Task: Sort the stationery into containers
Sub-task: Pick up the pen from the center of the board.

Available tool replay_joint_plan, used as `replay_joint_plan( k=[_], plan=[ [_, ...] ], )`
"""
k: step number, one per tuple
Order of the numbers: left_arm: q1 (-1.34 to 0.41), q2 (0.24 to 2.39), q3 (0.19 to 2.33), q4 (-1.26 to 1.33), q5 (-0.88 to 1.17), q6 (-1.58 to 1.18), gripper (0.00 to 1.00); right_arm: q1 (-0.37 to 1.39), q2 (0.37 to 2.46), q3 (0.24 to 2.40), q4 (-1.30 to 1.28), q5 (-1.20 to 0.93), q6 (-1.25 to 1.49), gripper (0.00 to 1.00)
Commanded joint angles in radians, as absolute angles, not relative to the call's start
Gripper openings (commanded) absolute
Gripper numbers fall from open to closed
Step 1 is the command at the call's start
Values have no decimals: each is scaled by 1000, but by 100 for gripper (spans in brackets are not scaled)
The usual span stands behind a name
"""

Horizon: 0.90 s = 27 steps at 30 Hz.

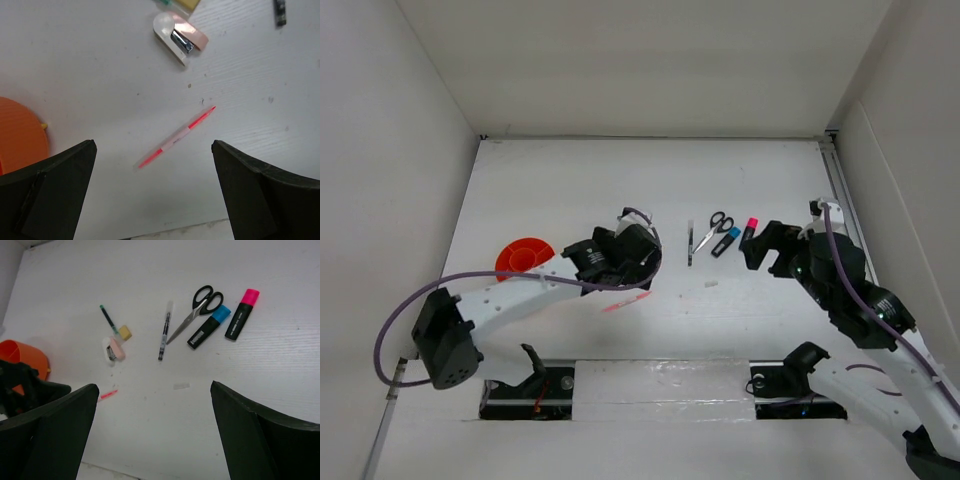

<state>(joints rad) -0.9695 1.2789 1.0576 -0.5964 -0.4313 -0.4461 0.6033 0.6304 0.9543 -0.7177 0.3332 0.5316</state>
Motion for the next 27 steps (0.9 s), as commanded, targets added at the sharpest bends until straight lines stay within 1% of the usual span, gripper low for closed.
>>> replay_joint_plan(
  k=[1,8,12,19,27],
  plan=[
    [-965,1330,1109,-632,-400,-426,100,617,597,943,-601,261,493,100],
    [-965,1445,1080,-578,-273,-354,100,617,520,911,-569,212,462,100],
    [-965,1511,1059,-568,-161,-354,100,617,502,902,-549,163,462,100],
    [-965,1615,1049,-588,-160,-385,100,617,492,881,-503,89,471,100],
    [-931,1683,1049,-607,-149,-396,100,617,474,861,-479,69,471,100]
  ],
)
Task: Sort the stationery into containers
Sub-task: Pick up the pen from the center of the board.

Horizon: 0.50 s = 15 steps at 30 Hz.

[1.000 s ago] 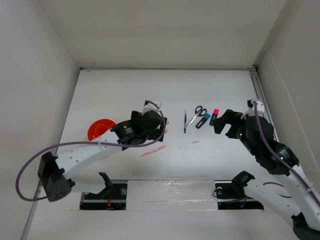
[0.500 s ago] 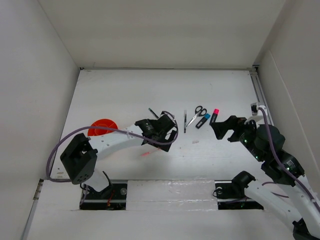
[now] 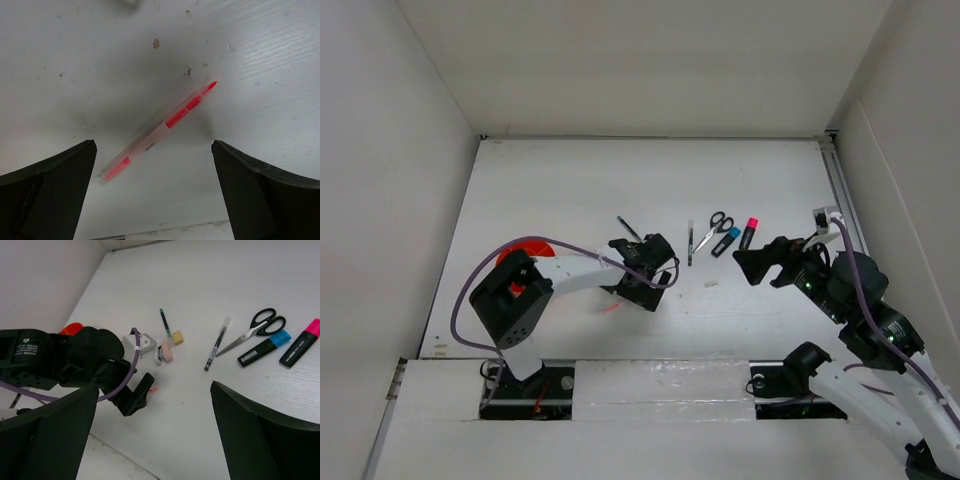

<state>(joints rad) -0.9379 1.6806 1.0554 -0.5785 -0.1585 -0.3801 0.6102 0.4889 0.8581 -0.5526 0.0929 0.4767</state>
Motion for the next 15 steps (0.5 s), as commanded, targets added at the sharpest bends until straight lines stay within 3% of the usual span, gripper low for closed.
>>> replay_joint_plan(
  k=[1,7,15],
  plan=[
    [-931,1704,1049,-617,-149,-396,100,617,463,861,-479,69,471,100],
    [-931,1746,1049,-643,-129,-417,98,617,454,871,-479,87,462,100],
    [-949,1746,1049,-672,-129,-440,88,617,445,891,-500,97,453,100]
  ],
)
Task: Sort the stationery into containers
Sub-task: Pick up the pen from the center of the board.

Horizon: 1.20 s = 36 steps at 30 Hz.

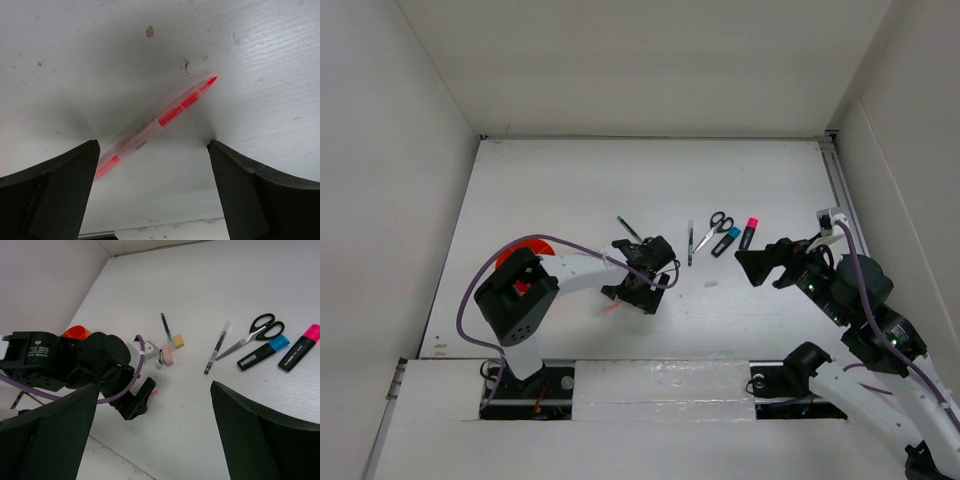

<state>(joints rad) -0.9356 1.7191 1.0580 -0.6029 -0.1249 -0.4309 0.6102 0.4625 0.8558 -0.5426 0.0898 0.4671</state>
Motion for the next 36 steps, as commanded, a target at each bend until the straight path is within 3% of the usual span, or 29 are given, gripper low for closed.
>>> replay_joint_plan(
  k=[1,6,19,29,31,36],
  plan=[
    [-950,1746,1049,-672,-118,-440,86,617,445,891,-500,97,453,100],
    [-959,1766,1040,-672,-107,-440,79,617,445,900,-500,97,453,100],
    [-959,1775,1031,-663,-74,-440,86,617,436,940,-529,87,471,100],
    [-968,1825,1022,-653,-55,-431,51,617,436,950,-529,78,471,100],
    [-968,1856,1022,-653,-55,-431,32,617,436,950,-529,78,471,100],
    [-968,1885,1022,-653,-64,-431,8,617,436,950,-529,78,471,100]
  ],
)
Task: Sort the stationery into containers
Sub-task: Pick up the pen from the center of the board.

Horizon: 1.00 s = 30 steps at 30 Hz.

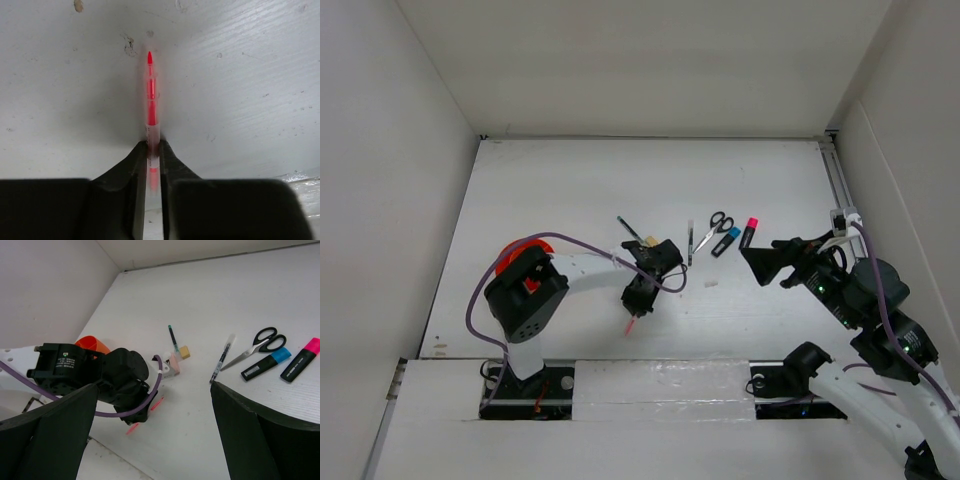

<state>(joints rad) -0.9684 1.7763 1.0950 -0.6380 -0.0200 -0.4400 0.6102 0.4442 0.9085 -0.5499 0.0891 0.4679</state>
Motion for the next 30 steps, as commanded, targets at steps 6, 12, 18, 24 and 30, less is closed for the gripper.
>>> replay_joint_plan(
  k=[6,12,18,24,30],
  plan=[
    [-1009,1873,1022,-653,-55,-431,0,617,436,950,-529,78,471,99],
    [-1020,1772,1043,-676,-92,-448,0,617,532,914,-563,248,552,100],
    [-980,1597,1118,-752,-335,-597,0,617,695,885,-594,436,702,100],
    [-980,1421,1218,-825,-489,-688,0,617,805,770,-471,457,862,98],
    [-980,1199,1252,-766,-588,-629,0,756,1037,840,-495,567,1047,93]
  ],
)
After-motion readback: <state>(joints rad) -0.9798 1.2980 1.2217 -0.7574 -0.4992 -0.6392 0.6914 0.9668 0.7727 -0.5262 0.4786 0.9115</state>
